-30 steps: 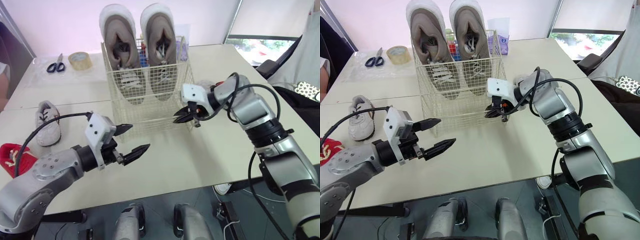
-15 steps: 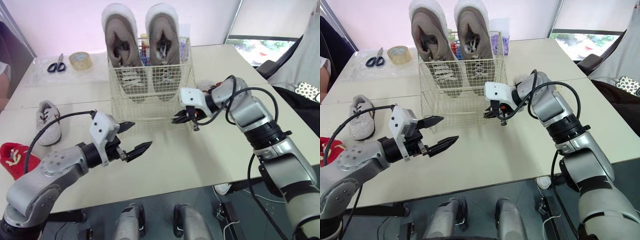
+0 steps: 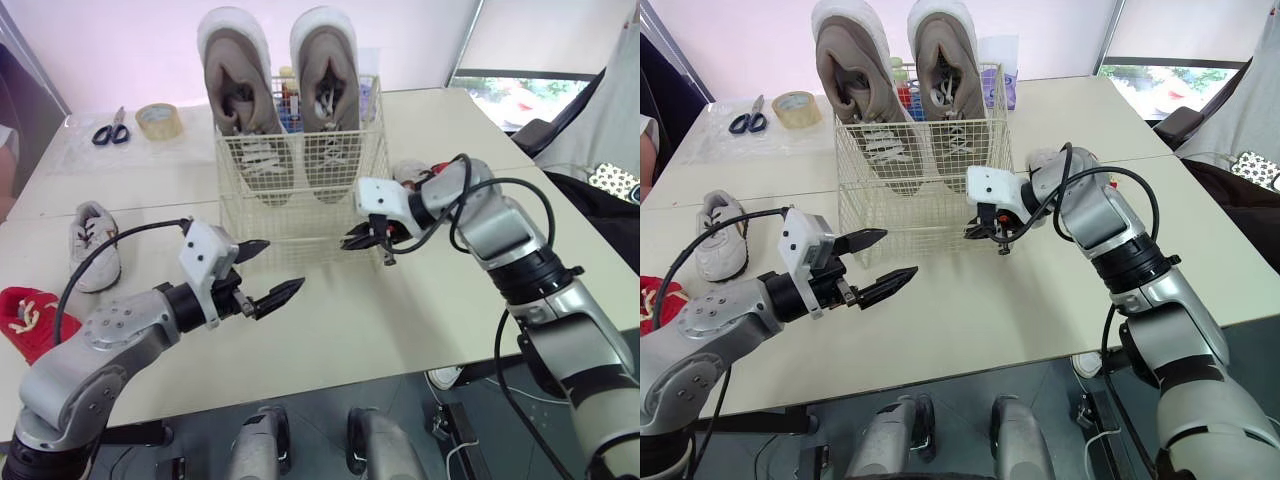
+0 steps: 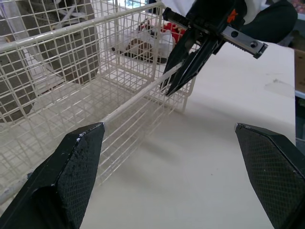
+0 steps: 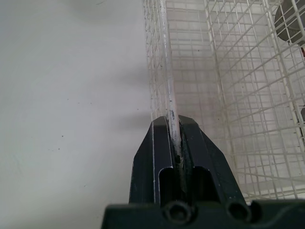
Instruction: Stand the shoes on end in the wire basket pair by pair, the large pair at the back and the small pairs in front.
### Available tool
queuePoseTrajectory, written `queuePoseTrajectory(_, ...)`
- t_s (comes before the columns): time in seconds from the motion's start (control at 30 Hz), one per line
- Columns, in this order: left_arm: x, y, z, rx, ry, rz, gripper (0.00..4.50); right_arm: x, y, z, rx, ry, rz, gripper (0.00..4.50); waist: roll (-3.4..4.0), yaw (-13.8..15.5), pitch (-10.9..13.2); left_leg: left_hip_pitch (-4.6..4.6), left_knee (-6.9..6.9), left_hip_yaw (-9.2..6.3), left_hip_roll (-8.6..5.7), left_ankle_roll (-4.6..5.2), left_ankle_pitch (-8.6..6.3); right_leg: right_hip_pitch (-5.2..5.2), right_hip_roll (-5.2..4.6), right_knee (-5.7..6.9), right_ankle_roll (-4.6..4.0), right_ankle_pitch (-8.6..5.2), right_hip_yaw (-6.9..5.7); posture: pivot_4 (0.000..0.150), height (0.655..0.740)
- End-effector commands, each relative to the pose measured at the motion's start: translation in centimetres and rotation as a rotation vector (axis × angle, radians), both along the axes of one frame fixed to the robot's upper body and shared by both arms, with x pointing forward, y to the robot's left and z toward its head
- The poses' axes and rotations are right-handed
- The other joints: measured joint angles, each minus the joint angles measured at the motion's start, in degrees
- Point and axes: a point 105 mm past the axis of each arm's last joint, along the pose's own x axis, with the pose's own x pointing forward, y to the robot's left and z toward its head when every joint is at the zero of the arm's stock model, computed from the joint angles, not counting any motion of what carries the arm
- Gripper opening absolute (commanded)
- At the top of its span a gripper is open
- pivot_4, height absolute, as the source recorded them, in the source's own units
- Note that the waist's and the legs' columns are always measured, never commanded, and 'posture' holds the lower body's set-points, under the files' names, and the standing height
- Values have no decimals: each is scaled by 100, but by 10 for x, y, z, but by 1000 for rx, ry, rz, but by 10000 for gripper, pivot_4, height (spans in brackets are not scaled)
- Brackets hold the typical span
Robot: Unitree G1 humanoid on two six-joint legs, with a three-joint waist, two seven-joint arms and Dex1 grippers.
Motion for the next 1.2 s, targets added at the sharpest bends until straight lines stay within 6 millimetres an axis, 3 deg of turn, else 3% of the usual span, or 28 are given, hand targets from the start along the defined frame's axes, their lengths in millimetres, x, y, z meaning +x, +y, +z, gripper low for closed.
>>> queuePoseTrajectory(0.03, -2, -2, 8, -15, -36, -22, 45000, 6, -2, 22, 72, -114, -8, 18240, 0, -7, 0, 1, 0, 1, 0, 0, 0, 0, 0, 0, 0, 0, 0, 1500, 7400)
queuePoseTrajectory(0.13, -2, 0, 9, -52, -14, -25, 45000, 5, -8, 40, 142, -139, -38, 32670, 0, -5, 0, 1, 2, 4, 1, 0, 0, -3, 0, 0, -1, 1, -3, 1500, 7400)
queuePoseTrajectory(0.2, -3, -1, 11, -72, -14, -30, 45000, -3, -12, 51, 192, -122, -30, 32670, 0, 0, 0, 1, 3, 2, 4, -1, 1, -1, 0, 0, -5, 4, -6, 1500, 7400)
queuePoseTrajectory(0.27, -3, -1, 18, -123, -27, -15, 45000, -13, -16, 74, 314, -95, -41, 32670, 1, 1, 1, 1, 2, 2, 6, -1, 0, -1, 0, 0, -6, 4, -6, 1500, 7400)
queuePoseTrajectory(0.4, -4, -3, 29, -261, -21, -5, 45000, -16, -45, 147, 766, -59, -207, 32670, -1, 0, 1, 0, 2, -2, 9, 0, 1, 0, -1, 1, -6, 5, -7, 1500, 7400)
queuePoseTrajectory(0.5, -1, -10, 36, -359, -38, 18, 45000, -10, -85, 182, 1110, -120, -357, 41010, -4, 5, -2, 6, 6, -4, 9, 0, 1, 9, 0, 0, -10, 10, -8, 1500, 7400)
queuePoseTrajectory(0.53, 3, -11, 41, -407, -58, 51, 45000, -10, -98, 182, 1165, -152, -400, 44687, -6, 16, -4, 6, 6, -4, 9, 0, 1, 12, 0, -2, -9, 11, -10, 1500, 7400)
queuePoseTrajectory(0.57, 5, -11, 44, -440, -69, 74, 45000, -11, -105, 181, 1191, -173, -425, 44687, -9, 33, -6, 6, 7, -9, 9, 0, 1, 19, 0, -8, -9, 12, -15, 1500, 7400)
queuePoseTrajectory(0.63, 11, -12, 47, -503, -80, 130, 45000, -7, -119, 166, 1178, -223, -526, 44687, -13, 37, -12, 4, 10, -12, 9, 0, 1, 27, -1, -16, -8, 12, -20, 1500, 7400)
queuePoseTrajectory(0.7, 13, -19, 45, -538, -64, 147, 45000, 3, -134, 137, 1113, -260, -655, 44687, -16, 18, -16, 6, 9, -6, 6, 2, 0, 31, -7, -20, -6, 14, -19, 1500, 7400)
queuePoseTrajectory(0.77, 10, -30, 42, -556, -32, 123, 45000, 13, -150, 92, 1046, -250, -799, 44687, -13, 8, -16, 4, 13, -2, -5, 5, 0, 29, -7, -17, 1, 18, -19, 1500, 7400)
queuePoseTrajectory(0.83, 8, -35, 40, -552, -19, 112, 45000, 15, -156, 64, 1007, -228, -863, 44687, -10, 5, -15, 6, 12, -4, -5, 6, 1, 30, -2, -15, 6, 20, -22, 1500, 7400)
queuePoseTrajectory(1.03, 1, -29, 35, -512, 0, 118, 45000, 30, -157, -5, 980, -129, -978, 44687, 4, -49, -20, 17, 16, -21, 6, 3, 5, 29, 36, -7, 4, 22, -20, 1500, 7400)
queuePoseTrajectory(1.2, -1, -29, 35, -487, 2, 133, 45000, 45, -148, -39, 1005, -43, -1012, 44687, 6, -42, -21, 19, 17, -30, 13, -2, 6, 30, 48, -12, -9, 28, -21, 1500, 7400)
